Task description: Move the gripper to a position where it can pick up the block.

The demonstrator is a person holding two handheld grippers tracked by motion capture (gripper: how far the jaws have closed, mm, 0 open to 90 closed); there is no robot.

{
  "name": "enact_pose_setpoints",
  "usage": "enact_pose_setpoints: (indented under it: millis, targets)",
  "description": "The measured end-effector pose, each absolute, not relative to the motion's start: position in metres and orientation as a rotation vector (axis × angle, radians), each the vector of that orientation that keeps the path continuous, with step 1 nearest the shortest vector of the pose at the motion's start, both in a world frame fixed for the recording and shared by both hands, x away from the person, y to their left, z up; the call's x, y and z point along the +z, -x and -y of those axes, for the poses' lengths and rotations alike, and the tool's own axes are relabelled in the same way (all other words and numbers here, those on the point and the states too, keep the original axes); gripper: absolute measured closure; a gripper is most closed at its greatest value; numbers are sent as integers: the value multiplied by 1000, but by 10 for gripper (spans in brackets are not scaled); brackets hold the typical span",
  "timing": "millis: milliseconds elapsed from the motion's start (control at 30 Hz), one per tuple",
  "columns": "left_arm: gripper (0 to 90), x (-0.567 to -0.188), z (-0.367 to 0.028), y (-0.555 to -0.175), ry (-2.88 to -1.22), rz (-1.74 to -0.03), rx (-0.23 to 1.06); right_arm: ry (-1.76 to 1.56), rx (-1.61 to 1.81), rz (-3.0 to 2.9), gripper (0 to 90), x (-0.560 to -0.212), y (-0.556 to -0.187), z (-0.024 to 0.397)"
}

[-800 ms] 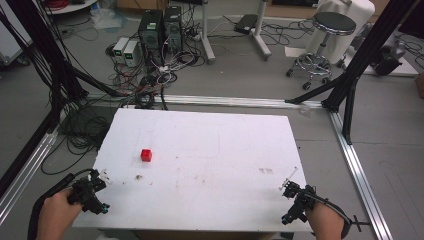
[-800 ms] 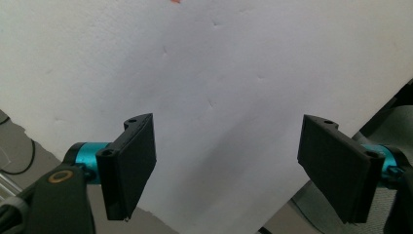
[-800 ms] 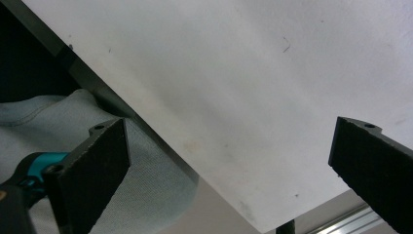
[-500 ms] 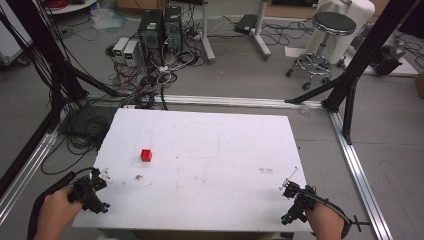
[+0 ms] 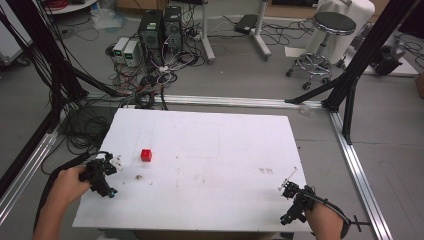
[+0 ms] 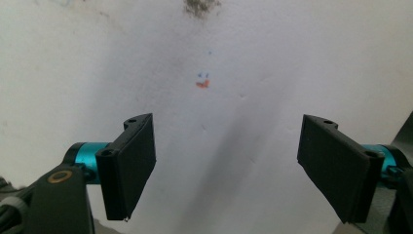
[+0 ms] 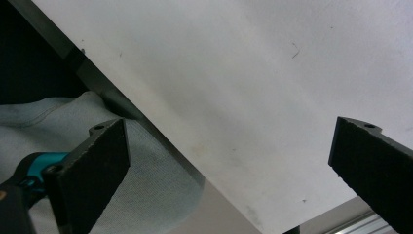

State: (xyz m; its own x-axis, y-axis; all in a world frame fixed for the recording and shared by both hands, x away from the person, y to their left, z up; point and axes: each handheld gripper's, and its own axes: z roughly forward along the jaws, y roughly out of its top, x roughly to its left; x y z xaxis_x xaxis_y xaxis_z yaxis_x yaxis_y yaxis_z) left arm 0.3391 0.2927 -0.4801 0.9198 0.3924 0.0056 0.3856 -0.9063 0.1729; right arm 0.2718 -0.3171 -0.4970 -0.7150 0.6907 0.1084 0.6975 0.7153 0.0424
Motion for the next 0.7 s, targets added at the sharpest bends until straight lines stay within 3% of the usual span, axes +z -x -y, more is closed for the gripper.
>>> enact_pose_setpoints:
  millis: [700]
  targets:
    - [222, -477, -268, -405, -3039, -320, 47, 1159, -132, 2812, 7, -498, -269, 323]
